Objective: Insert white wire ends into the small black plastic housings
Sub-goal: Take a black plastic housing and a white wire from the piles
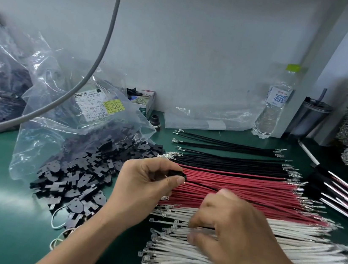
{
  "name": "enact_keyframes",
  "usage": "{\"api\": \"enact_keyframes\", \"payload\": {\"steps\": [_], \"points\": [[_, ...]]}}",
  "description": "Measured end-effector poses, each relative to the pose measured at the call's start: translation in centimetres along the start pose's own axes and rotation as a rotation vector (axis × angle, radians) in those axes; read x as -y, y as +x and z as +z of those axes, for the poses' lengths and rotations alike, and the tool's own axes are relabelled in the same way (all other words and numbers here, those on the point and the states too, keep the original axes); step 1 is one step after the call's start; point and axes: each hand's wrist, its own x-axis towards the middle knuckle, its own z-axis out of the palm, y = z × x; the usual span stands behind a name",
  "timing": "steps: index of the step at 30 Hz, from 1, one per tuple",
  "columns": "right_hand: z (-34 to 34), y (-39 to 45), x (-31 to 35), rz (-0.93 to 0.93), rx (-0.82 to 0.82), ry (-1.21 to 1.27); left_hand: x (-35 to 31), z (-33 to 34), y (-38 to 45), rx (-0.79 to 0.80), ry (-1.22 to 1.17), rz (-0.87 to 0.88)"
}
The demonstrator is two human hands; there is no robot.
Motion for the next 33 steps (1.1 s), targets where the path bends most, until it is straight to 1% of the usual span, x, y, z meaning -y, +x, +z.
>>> {"api": "enact_keyframes", "payload": {"steps": [3, 6, 9, 12, 13, 17, 20, 27, 33], "points": [[0.2, 0.1, -0.1, 0.055, 0.057, 0.082, 0.2, 0.0, 0.0, -0.003, 0.012, 0.008], [-0.3, 0.4, -0.2, 0.053, 0.075, 0.080, 0.2, -0.1, 0.0, -0.016, 0.023, 0.002], [-1.6, 1.0, -0.6, 0.069, 0.002, 0.228, 0.0, -0.1, 0.1, -0.006, -0.041, -0.021], [-2.4, 1.7, -1.1, 0.088, -0.138, 0.348, -0.1, -0.2, 0.2, 0.007, -0.106, -0.065], [-2.4, 1.9, -1.2, 0.086, -0.186, 0.335, -0.1, -0.3, 0.2, 0.011, -0.132, -0.079], [-1.2, 2.0, -0.9, 0.074, -0.309, 0.131, -0.2, -0.4, 0.3, 0.042, -0.192, -0.116], [-0.4, 1.9, -0.9, 0.088, -0.366, 0.085, -0.2, -0.5, 0.3, 0.060, -0.204, -0.122], [0.0, 1.7, -1.3, 0.051, -0.437, 0.091, -0.2, -0.3, 0.3, 0.049, -0.259, -0.159], [0.1, 1.7, -1.4, 0.021, -0.480, 0.127, -0.3, -0.3, 0.3, 0.037, -0.244, -0.173]]}}
